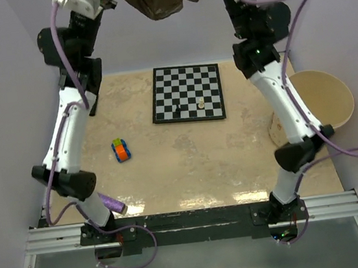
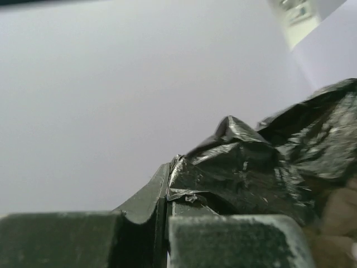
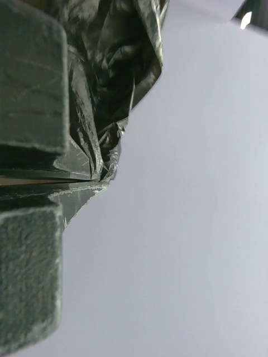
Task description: Put the trash bags into the trash bin
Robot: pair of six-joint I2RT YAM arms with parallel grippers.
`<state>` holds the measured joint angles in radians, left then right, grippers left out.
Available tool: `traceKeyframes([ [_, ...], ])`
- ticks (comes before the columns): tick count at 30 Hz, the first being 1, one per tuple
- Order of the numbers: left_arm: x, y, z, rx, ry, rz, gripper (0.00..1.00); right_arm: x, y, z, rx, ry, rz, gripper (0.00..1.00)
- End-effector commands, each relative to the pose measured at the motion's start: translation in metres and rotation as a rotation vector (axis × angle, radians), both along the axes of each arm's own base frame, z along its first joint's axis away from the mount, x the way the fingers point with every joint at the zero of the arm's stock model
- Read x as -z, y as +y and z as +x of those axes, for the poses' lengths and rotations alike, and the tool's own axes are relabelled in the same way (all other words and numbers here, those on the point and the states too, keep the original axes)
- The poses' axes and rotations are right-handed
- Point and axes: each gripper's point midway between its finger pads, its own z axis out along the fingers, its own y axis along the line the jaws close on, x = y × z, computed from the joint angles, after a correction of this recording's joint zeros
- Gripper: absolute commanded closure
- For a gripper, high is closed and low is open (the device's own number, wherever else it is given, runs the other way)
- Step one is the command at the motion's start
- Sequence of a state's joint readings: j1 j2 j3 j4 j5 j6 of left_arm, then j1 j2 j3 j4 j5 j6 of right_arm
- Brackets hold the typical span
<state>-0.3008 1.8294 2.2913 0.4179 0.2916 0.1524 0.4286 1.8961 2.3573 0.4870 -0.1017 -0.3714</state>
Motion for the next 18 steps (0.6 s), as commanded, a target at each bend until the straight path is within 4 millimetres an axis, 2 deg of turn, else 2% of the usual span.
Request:
traceKeyframes([
  [1,-0.054,-0.004,-0.154,-0.037,-0.460,0.054,1.00,-0.008,0.000,-0.090,0.065,-0.227,-0.085,1.00],
  [2,-0.023,-0.020,-0.146,-0.006,-0.404,0.108,1.00,0.019,0.007,-0.090,0.083,-0.188,-0.150,1.00],
  [3,0.013,-0.035,-0.139,0.027,-0.327,0.192,1.00,0.071,0.019,-0.075,0.095,-0.093,-0.247,1.00],
  [4,0.056,-0.052,-0.130,0.065,-0.250,0.296,1.00,0.115,0.020,-0.069,0.111,-0.009,-0.312,1.00],
  [5,0.132,-0.069,-0.113,0.111,-0.096,0.410,1.00,0.174,0.018,-0.060,0.126,0.114,-0.376,1.00],
  [6,0.190,-0.077,-0.108,0.146,0.021,0.513,1.00,0.243,0.017,-0.052,0.132,0.263,-0.466,1.00],
  [7,0.253,-0.081,-0.109,0.194,0.141,0.624,1.00,0.301,0.012,-0.051,0.136,0.399,-0.553,1.00],
  [8,0.324,-0.082,-0.113,0.242,0.277,0.775,1.00,0.364,0.007,-0.057,0.119,0.552,-0.660,1.00],
  [9,0.406,-0.074,-0.132,0.322,0.437,0.993,1.00,0.422,0.002,-0.074,0.061,0.701,-0.741,1.00],
  [10,0.449,-0.064,-0.150,0.380,0.548,1.088,1.00,0.440,-0.002,-0.096,0.002,0.766,-0.781,1.00],
  [11,0.480,-0.054,-0.170,0.441,0.672,1.147,1.00,0.456,-0.005,-0.120,-0.067,0.818,-0.840,1.00],
  [12,0.495,-0.047,-0.184,0.483,0.760,1.172,1.00,0.461,-0.005,-0.142,-0.141,0.842,-0.882,1.00],
  [13,0.498,-0.043,-0.196,0.515,0.828,1.174,1.00,0.452,-0.005,-0.162,-0.197,0.842,-0.865,1.00],
  [14,0.494,-0.043,-0.202,0.533,0.872,1.145,1.00,0.436,-0.008,-0.171,-0.215,0.838,-0.801,1.00],
  [15,0.480,-0.045,-0.202,0.530,0.878,1.095,1.00,0.414,-0.011,-0.176,-0.216,0.821,-0.715,1.00],
  [16,0.465,-0.049,-0.200,0.523,0.871,1.033,1.00,0.395,-0.014,-0.178,-0.210,0.799,-0.646,1.00],
  [18,0.429,-0.056,-0.194,0.496,0.804,0.904,1.00,0.372,-0.016,-0.172,-0.196,0.799,-0.563,1.00],
])
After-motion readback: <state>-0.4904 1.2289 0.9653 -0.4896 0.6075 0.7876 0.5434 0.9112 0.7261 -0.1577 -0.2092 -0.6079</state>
